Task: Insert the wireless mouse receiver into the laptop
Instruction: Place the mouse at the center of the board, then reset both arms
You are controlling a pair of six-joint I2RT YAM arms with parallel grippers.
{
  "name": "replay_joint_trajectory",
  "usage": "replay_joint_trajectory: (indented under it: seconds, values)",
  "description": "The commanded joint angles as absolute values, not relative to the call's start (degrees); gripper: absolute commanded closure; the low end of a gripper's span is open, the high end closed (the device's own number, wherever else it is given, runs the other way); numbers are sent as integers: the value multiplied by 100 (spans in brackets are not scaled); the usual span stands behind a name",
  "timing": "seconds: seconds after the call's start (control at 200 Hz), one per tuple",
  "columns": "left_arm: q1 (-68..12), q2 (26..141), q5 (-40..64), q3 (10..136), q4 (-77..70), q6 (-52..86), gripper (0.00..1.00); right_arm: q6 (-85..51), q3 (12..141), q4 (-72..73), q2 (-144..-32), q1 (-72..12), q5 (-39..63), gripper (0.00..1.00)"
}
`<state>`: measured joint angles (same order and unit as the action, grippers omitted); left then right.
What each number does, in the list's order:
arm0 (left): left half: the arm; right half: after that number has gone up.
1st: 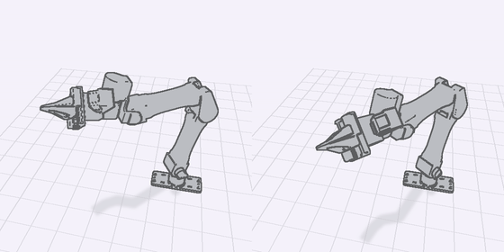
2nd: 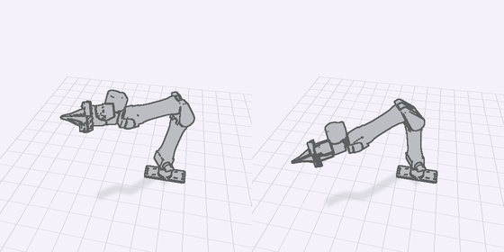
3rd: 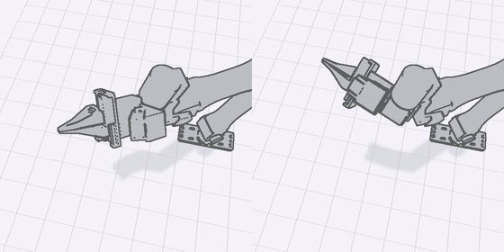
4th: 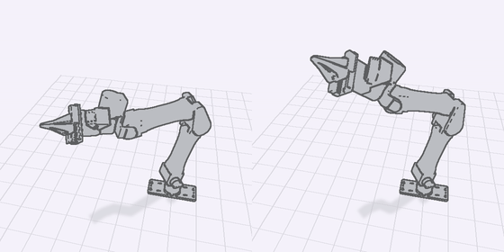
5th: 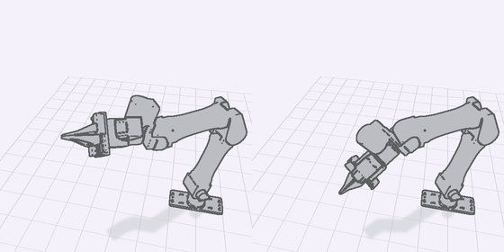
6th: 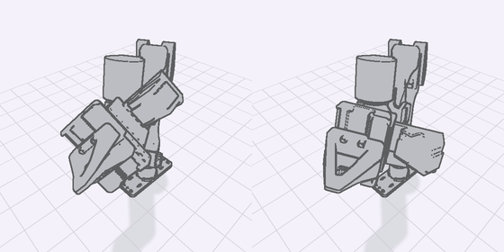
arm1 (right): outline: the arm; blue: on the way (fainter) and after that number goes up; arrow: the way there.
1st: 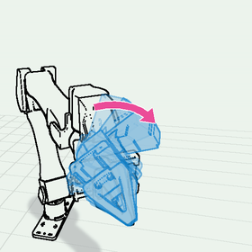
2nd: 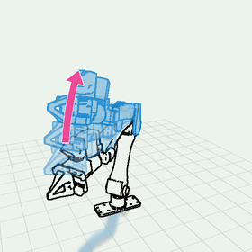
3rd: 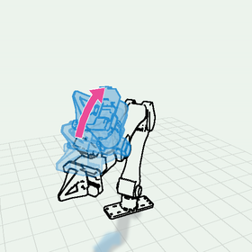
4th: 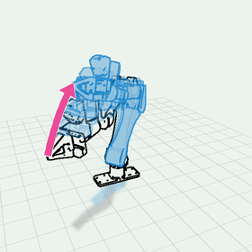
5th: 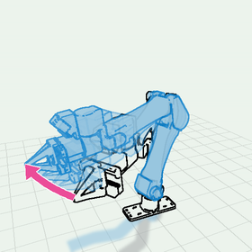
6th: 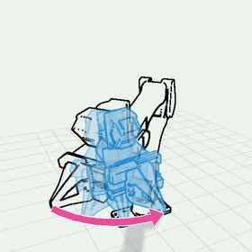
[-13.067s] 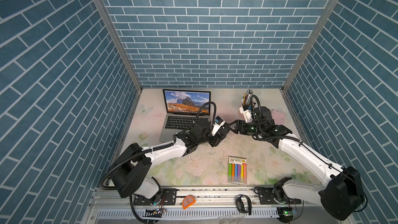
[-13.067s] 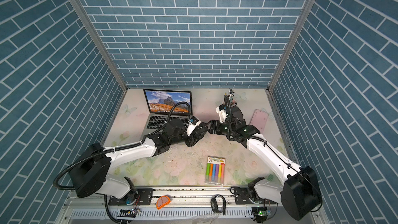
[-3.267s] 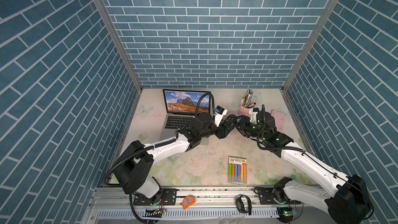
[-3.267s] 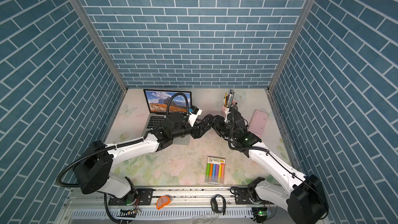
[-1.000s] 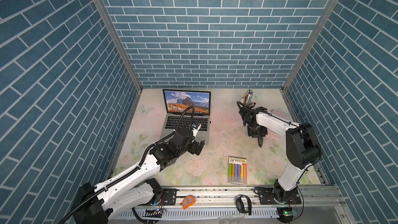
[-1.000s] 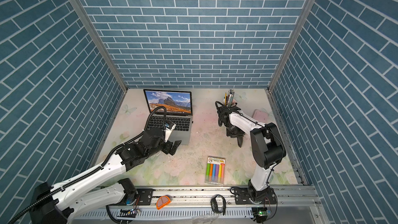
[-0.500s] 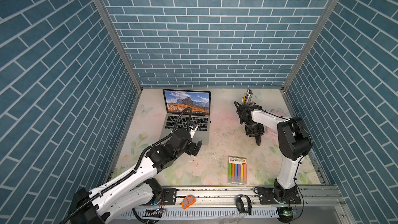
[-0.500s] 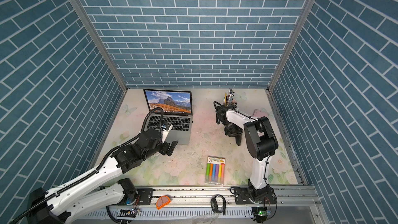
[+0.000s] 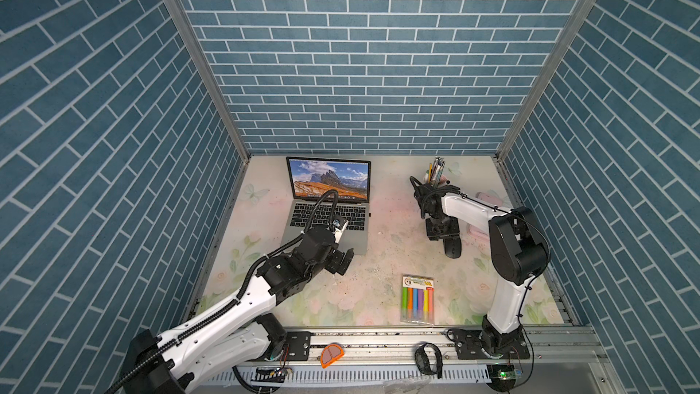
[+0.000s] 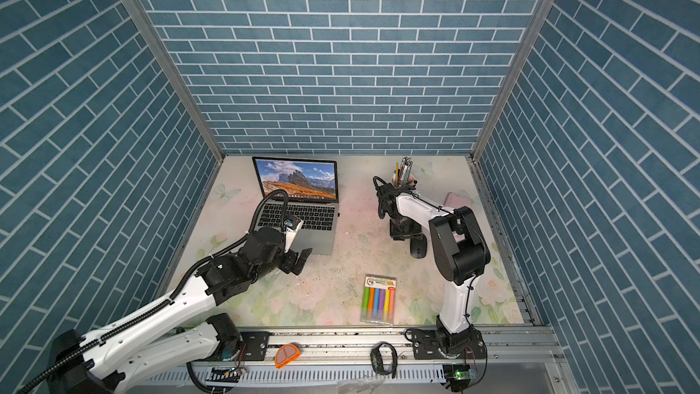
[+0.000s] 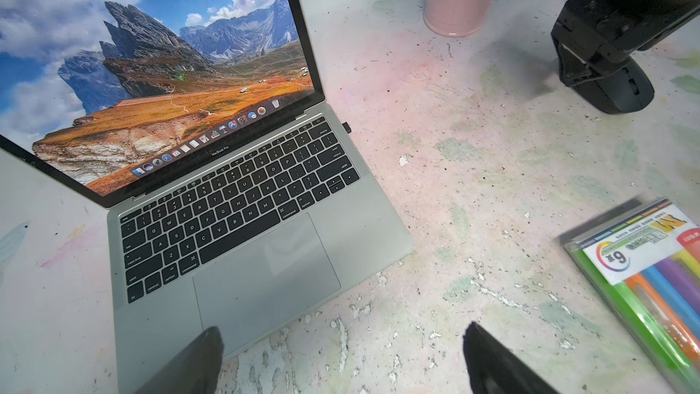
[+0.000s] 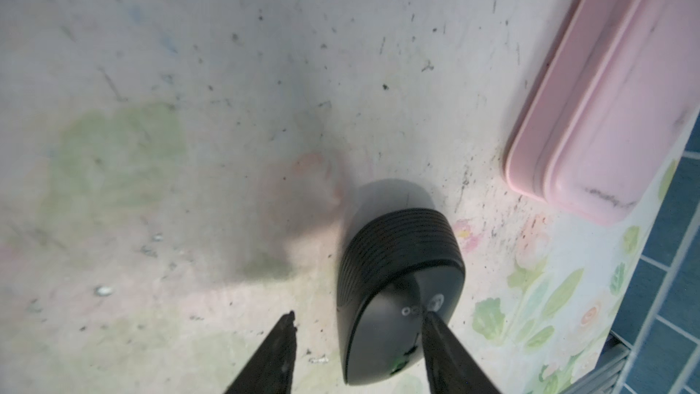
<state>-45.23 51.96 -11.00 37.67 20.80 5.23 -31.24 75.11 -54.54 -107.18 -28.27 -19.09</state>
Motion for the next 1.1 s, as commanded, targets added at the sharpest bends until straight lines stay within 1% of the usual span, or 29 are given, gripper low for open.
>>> replay_joint_trajectory:
  seconds: [0.0,0.125,0.18,0.295,0.395,0.44,0.53,0.665,0.72,0.82,0.88,1.0,1.095]
  values:
    - [-4480,5126,-1271,3897,2241,518,1,-3261,7427,-5502,-10165,-2865,-1851,44]
    - [-4394,5197,-1397,3981,2340,494,1,-3173,7425,-5598,-9587,-2865,-2180,44]
    - [-4303,5271,-1431,4224,2426,476,1,-3118,7451,-5695,-9337,-2866,-2431,44]
    - [-3866,5481,-1250,4559,2645,461,1,-2937,7429,-5776,-8768,-2852,-3078,41]
    - [-3220,5717,-796,4872,2838,546,1,-2569,7234,-5560,-8265,-2800,-3690,35]
    - [-2892,5835,-577,4994,2895,635,1,-2342,7060,-5327,-8028,-2758,-3930,30]
    - [-2275,6004,70,5136,2850,620,1,-1838,6517,-4615,-7576,-2620,-4238,15]
    - [-1750,6088,171,4999,2390,633,1,-1093,5479,-3148,-6931,-2305,-4231,2]
    - [-1518,6097,186,4805,2039,676,1,-970,5017,-2515,-6719,-2174,-4249,2]
    - [-993,6225,565,4349,1206,718,1,-926,4297,-1491,-6447,-1729,-3826,1]
    - [-755,6378,587,4180,910,833,1,-712,3785,-677,-6332,-1536,-3766,2]
    - [-659,6604,17,4017,512,767,1,-646,2998,731,-6128,-1072,-3609,1]
    - [-650,6706,-464,3748,-9,558,1,-1007,2619,1506,-6156,-441,-2976,1]
